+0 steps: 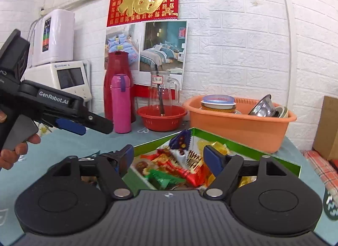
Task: Organize snacks
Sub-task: 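Carry the blue-white packet into the green box and release, then grasp the orange-labelled nut bag with the left tool, then lower the nut bag into the green box and release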
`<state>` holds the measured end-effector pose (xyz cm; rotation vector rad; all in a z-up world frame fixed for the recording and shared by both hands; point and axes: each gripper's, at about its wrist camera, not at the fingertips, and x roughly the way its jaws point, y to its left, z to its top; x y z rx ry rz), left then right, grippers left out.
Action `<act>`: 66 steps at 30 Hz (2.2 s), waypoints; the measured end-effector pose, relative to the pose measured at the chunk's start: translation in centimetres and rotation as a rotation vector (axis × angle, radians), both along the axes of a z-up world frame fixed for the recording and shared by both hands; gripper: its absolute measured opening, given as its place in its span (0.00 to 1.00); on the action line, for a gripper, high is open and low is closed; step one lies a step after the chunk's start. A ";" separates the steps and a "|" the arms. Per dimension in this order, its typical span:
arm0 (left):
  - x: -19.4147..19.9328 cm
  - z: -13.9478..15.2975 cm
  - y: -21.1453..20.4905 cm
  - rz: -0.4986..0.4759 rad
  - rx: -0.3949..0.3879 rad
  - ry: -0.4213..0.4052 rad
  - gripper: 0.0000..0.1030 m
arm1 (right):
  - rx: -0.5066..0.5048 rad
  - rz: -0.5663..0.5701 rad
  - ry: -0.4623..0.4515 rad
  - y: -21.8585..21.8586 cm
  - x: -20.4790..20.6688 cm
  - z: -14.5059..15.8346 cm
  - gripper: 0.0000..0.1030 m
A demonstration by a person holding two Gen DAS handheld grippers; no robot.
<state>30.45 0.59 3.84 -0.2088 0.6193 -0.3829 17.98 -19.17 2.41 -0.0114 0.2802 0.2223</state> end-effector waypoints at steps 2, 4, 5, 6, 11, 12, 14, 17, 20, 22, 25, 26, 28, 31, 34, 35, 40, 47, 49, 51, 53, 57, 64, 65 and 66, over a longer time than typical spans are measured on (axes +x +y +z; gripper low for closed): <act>-0.9 -0.3 1.0 0.027 0.014 0.016 1.00 | 0.033 0.014 0.017 0.2 -1.1 -0.4 1.00; -1.5 -1.0 1.9 0.042 0.036 0.037 1.00 | 0.050 0.035 0.053 0.6 -1.8 -0.8 1.00; -1.7 -1.5 2.3 0.048 0.050 0.045 1.00 | 0.055 0.045 0.070 0.9 -2.2 -1.2 1.00; -1.7 -2.0 2.7 0.058 0.061 0.053 1.00 | 0.060 0.050 0.084 1.3 -2.5 -1.5 1.00; 0.1 -4.0 4.1 0.110 0.038 0.095 1.00 | 0.089 0.073 0.143 2.4 -3.8 -3.0 1.00; 0.8 -4.3 4.2 0.112 0.025 0.105 1.00 | 0.094 0.073 0.158 2.5 -3.9 -3.2 1.00; 2.1 -4.9 4.1 0.110 0.013 0.123 1.00 | 0.096 0.072 0.179 2.6 -4.3 -3.7 1.00; 3.5 -6.1 3.6 0.072 0.011 0.164 1.00 | 0.098 0.054 0.199 2.5 -4.5 -4.0 1.00; 3.8 -7.4 3.4 0.025 -0.006 0.226 0.56 | 0.109 0.048 0.214 2.4 -4.7 -4.2 1.00; 2.9 -8.0 3.3 -0.015 -0.051 0.257 0.54 | 0.113 0.055 0.220 2.5 -4.9 -4.4 1.00; 0.5 -8.6 2.3 -0.079 -0.113 0.283 0.54 | 0.115 0.074 0.224 2.9 -5.3 -4.6 1.00; -0.5 -8.7 1.7 -0.116 -0.132 0.294 0.54 | 0.119 0.079 0.231 3.0 -5.3 -4.7 1.00; -2.4 -8.7 0.3 -0.187 -0.135 0.301 0.56 | 0.125 0.091 0.248 3.2 -5.7 -5.0 1.00; -4.9 -7.9 -1.2 -0.239 -0.108 0.267 0.70 | 0.126 0.114 0.265 3.3 -6.5 -5.2 1.00; -6.0 -6.9 -1.5 -0.224 -0.104 0.223 0.93 | 0.135 0.130 0.282 3.4 -7.0 -5.6 1.00; -6.0 -6.8 -1.5 -0.218 -0.103 0.223 0.93 | 0.138 0.128 0.290 3.4 -6.9 -5.7 1.00; -5.8 -7.1 -2.3 -0.217 -0.089 0.250 0.93 | 0.141 0.126 0.316 4.2 -6.0 -5.9 1.00; -6.1 -7.3 -2.3 -0.228 -0.056 0.259 0.82 | 0.068 0.170 0.311 6.4 -5.0 -5.9 1.00; -6.2 -7.6 -2.4 -0.235 -0.052 0.258 0.77 | 0.036 0.161 0.309 7.0 -4.7 -6.2 0.71; -6.5 -7.8 -2.5 -0.207 -0.058 0.240 0.77 | 0.006 0.141 0.303 7.2 -4.5 -6.4 0.64; -6.7 -7.5 -2.7 -0.200 -0.071 0.221 0.73 | 0.001 0.143 0.293 7.1 -4.6 -6.2 0.49; -7.2 -5.7 -3.9 -0.221 -0.039 0.167 0.73 | 0.035 0.136 0.264 6.2 -4.9 -5.4 0.43; -6.1 -1.8 -5.4 -0.245 -0.068 0.053 0.73 | 0.061 0.116 0.137 4.0 -4.1 -2.2 0.43; -5.9 -1.3 -5.7 -0.246 -0.073 0.037 0.73 | 0.055 0.111 0.117 3.7 -3.9 -1.7 0.43; -5.5 -0.9 -6.0 -0.249 -0.074 0.015 0.73 | 0.046 0.106 0.100 3.5 -3.6 -1.4 0.43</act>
